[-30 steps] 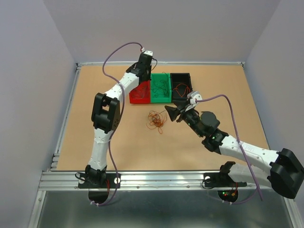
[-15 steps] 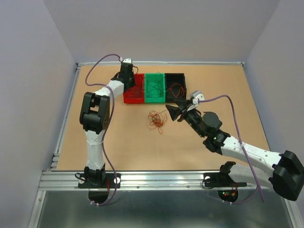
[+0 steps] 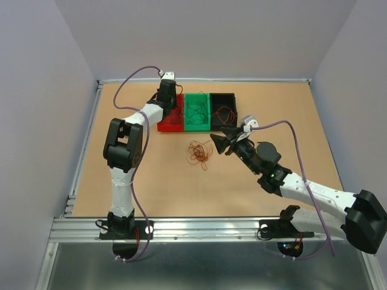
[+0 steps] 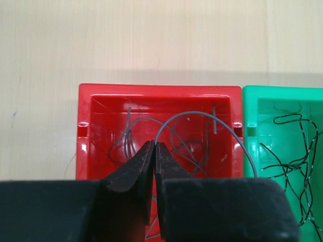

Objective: Untangle the cables

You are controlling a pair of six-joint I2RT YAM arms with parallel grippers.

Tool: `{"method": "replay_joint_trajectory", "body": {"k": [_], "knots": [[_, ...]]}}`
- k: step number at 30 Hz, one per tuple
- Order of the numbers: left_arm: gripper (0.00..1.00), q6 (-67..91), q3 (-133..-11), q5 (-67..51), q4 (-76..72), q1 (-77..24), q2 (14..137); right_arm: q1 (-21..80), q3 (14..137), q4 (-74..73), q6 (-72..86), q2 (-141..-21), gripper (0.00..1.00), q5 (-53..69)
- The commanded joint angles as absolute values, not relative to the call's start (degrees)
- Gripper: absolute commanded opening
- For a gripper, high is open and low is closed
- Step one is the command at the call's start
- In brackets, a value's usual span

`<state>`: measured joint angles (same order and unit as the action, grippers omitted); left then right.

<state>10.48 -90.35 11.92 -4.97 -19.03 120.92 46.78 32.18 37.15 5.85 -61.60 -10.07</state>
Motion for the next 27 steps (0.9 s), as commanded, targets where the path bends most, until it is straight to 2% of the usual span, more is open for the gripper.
{"method": "replay_joint_trajectory", "body": {"k": [1, 5, 9, 16, 19, 25, 27], "knots": [[0.17, 8.44, -90.53, 15.74, -6.95, -21.01, 119.35, 46.41, 33.66, 38.76, 6.15, -61.35, 0.56, -9.93], [0.15, 10.02, -92.46, 16.61, -4.05, -20.83, 121.72, 46.41, 33.49, 38.76, 6.07, -61.08, 0.56, -10.20], [0.09, 12.29, -93.95, 18.98, -1.94, -19.87, 122.70, 46.41, 33.40, 38.76, 5.98, -61.08, 0.56, -10.37], [0.08, 14.86, -93.87, 18.55, -1.15, -17.93, 123.22, 46.32, 33.31, 38.85, 5.89, -60.82, 0.56, -10.55], [0.03, 15.29, -96.32, 18.11, 1.83, -17.93, 125.23, 46.41, 33.22, 38.76, 5.80, -60.65, 0.56, -10.63], [0.04, 15.03, -98.43, 18.02, 3.43, -17.93, 127.35, 46.32, 33.22, 38.85, 5.63, -60.56, 0.56, -10.90], [0.09, 14.51, -98.53, 18.19, 3.34, -17.93, 127.00, 46.32, 33.13, 38.76, 5.54, -60.64, 0.56, -10.90]]}}
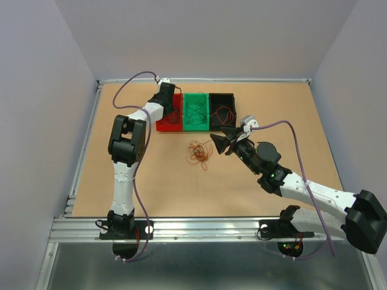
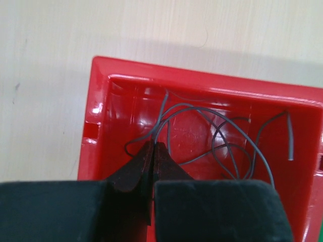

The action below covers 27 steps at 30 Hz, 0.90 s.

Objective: Untangle the cables

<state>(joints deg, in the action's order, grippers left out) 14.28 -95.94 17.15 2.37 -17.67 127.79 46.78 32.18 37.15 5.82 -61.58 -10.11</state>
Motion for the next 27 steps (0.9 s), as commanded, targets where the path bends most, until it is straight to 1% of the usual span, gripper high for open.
{"method": "replay_joint_trajectory", "body": {"k": [1, 6, 8, 9, 10, 11, 25, 27], "knots": [[0.12, 14.15, -98.35, 18.02, 2.99, -18.02, 126.22, 46.32, 33.13, 38.76, 5.54, -60.47, 0.56, -10.90], [0.22, 12.66, -94.32, 17.40, -0.95, -18.37, 122.44, 46.32, 33.13, 38.76, 5.54, -60.56, 0.56, -10.81], [0.24, 12.31, -93.78, 17.84, -1.49, -18.72, 121.12, 46.32, 33.22, 38.85, 5.54, -60.56, 0.56, -10.72], [0.33, 11.96, -93.43, 18.10, -1.67, -18.89, 120.42, 46.32, 33.22, 38.76, 5.54, -60.64, 0.56, -10.72], [0.39, 11.87, -93.17, 18.28, -1.84, -18.98, 120.15, 46.32, 33.22, 38.76, 5.45, -60.73, 0.56, -10.72], [0.43, 11.60, -93.08, 18.54, -1.93, -19.07, 119.89, 46.23, 33.22, 38.76, 5.62, -60.82, 0.56, -10.72], [0.44, 7.66, -90.00, 17.05, -3.08, -19.42, 112.68, 46.23, 34.18, 37.28, 6.24, -61.08, 0.56, -10.28], [0.47, 6.33, -89.21, 16.62, -3.25, -19.42, 110.57, 46.14, 35.24, 35.43, 6.76, -61.87, 0.59, -10.02]]}}
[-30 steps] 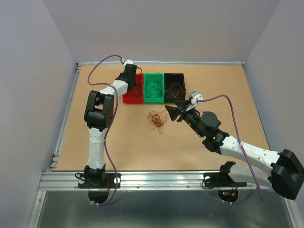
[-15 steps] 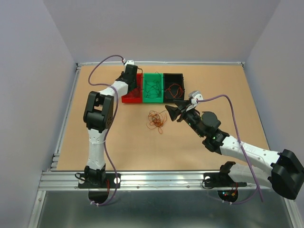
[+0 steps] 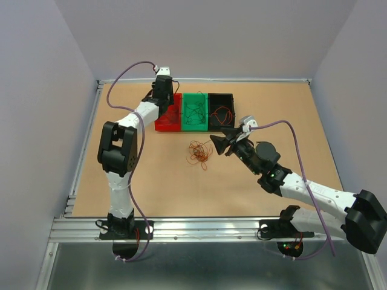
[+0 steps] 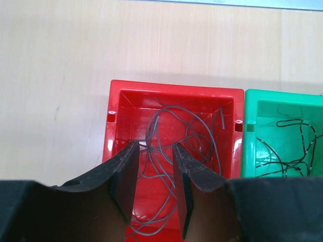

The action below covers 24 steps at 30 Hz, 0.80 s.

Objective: Untangle the cables

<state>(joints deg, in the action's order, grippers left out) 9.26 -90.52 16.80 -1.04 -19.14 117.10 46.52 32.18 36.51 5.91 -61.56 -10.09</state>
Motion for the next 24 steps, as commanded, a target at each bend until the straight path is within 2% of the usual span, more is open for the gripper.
{"method": "replay_joint_trajectory", "body": {"k": [1, 4, 7, 8, 13, 20, 24], "knots": [[0.47, 5.72, -88.51, 16.09, -3.16, -19.42, 110.04, 46.14, 36.03, 31.42, 6.85, -62.40, 0.60, -9.76], [0.54, 2.56, -86.23, 13.02, -2.64, -19.60, 106.71, 46.06, 42.52, 21.92, 8.00, -65.64, 0.65, -8.53], [0.62, -6.04, -81.50, 0.59, -2.11, -20.03, 99.52, 46.06, 46.31, 11.19, 7.30, -68.72, 0.67, -6.86], [0.70, -9.81, -79.82, -2.78, -1.85, -20.21, 97.93, 46.14, 47.10, 10.03, 6.86, -69.17, 0.67, -6.51], [0.90, -19.74, -65.43, -10.98, -4.73, -25.13, 89.57, 46.06, 47.46, 7.74, 7.38, -69.70, 0.65, -7.21], [0.88, -24.08, -61.08, -15.81, -3.78, -29.27, 91.23, 45.62, 47.28, 6.77, 6.59, -71.01, 0.59, -6.77], [0.85, -24.78, -61.70, -18.10, -2.29, -29.44, 93.51, 42.55, 49.92, 5.89, 6.07, -77.67, 0.51, -3.00]]}}
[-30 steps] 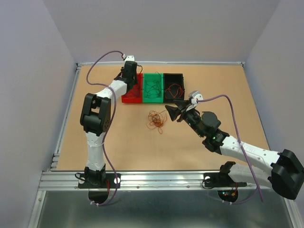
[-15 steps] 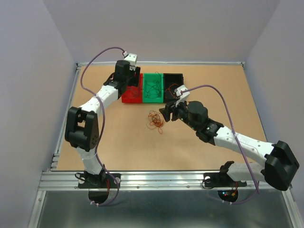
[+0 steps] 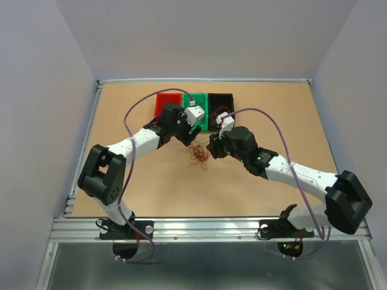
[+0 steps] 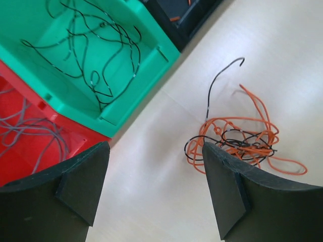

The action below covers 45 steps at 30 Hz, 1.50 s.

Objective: Untangle the cables

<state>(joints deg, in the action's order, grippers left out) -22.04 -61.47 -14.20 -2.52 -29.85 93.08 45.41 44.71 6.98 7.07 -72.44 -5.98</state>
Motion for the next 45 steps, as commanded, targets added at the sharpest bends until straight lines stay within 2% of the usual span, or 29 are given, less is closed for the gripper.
{"method": "replay_joint_trajectory", "body": {"k": [1, 11, 21, 27, 29, 30, 31, 32, 33, 45], "knots": [[0.85, -24.96, -61.70, -18.71, -2.20, -29.44, 93.78, 41.76, 50.53, 5.71, 6.06, -79.17, 0.50, -2.12], [0.81, -24.70, -62.49, -17.14, -2.02, -29.36, 95.01, 35.95, 58.35, 5.54, 4.84, -93.76, 0.43, 8.70], [0.80, -23.29, -60.12, -15.91, -6.41, -28.13, 91.59, 35.86, 61.87, 5.45, 2.73, -98.61, 0.41, 15.29], [0.80, -22.15, -58.19, -15.91, -8.96, -27.16, 89.04, 35.95, 65.99, 1.33, 2.20, -103.35, 0.41, 14.59], [0.80, -21.80, -57.48, -16.00, -10.10, -26.81, 87.81, 35.95, 67.14, -2.54, 1.59, -104.59, 0.30, 15.11], [0.79, -21.62, -57.22, -16.08, -10.54, -26.63, 87.37, 35.95, 67.32, -3.24, 0.97, -104.42, 0.23, 16.16], [0.80, -21.45, -56.43, -16.52, -11.42, -26.54, 86.49, 35.95, 66.72, -3.43, 0.62, -103.98, 0.09, 16.78], [0.80, -21.53, -56.08, -16.78, -11.95, -26.46, 86.14, 35.95, 66.27, -3.43, 0.53, -102.06, 0.03, 17.66], [0.79, -21.71, -55.38, -17.14, -12.48, -26.37, 85.61, 35.95, 64.88, -3.25, -1.04, -100.82, 0.01, 19.49], [0.81, -26.80, -50.98, -31.19, -13.45, -26.37, 79.81, 37.44, 49.85, 4.83, -1.41, -78.23, 0.00, 24.08]]}}
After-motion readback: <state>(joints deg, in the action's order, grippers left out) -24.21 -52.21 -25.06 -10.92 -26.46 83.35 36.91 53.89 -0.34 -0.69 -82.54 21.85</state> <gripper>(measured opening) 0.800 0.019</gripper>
